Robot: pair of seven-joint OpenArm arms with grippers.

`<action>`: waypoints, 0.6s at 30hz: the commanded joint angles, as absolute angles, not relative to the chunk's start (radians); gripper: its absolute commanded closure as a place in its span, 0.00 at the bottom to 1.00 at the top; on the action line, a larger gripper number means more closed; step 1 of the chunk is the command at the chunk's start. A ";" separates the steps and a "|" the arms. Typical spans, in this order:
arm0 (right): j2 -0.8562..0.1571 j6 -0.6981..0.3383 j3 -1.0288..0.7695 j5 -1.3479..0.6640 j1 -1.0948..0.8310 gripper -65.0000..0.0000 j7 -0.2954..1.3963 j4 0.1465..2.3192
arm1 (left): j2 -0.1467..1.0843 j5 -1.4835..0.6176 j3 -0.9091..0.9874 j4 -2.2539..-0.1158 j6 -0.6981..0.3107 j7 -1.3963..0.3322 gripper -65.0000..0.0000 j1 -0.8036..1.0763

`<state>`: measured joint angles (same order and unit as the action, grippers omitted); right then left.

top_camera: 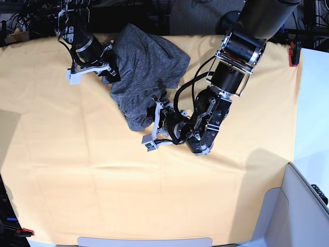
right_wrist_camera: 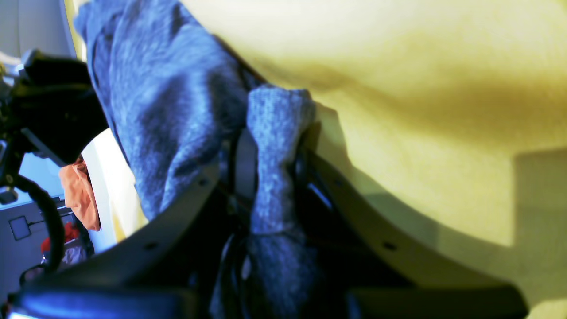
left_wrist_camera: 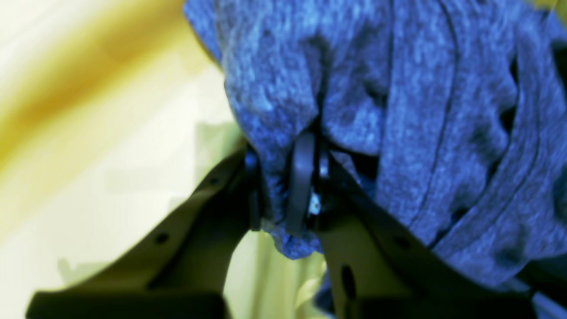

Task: Fold the T-shirt properly
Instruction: 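Lift the bundle side with the left gripper and fold it toward the right gripper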

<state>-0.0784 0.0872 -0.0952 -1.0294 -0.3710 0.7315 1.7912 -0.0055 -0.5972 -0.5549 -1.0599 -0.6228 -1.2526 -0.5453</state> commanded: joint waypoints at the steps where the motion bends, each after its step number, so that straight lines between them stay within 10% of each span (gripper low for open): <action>1: -0.062 0.087 -0.096 -1.033 -0.369 0.94 0.725 1.804 | -0.021 -0.622 -0.561 -1.086 -0.622 -1.231 1.00 -0.567; 18: 0.120 0.085 -0.096 -0.771 -0.315 0.98 0.728 1.705 | -0.019 -0.619 -0.561 -1.317 -0.621 -1.202 1.00 -0.578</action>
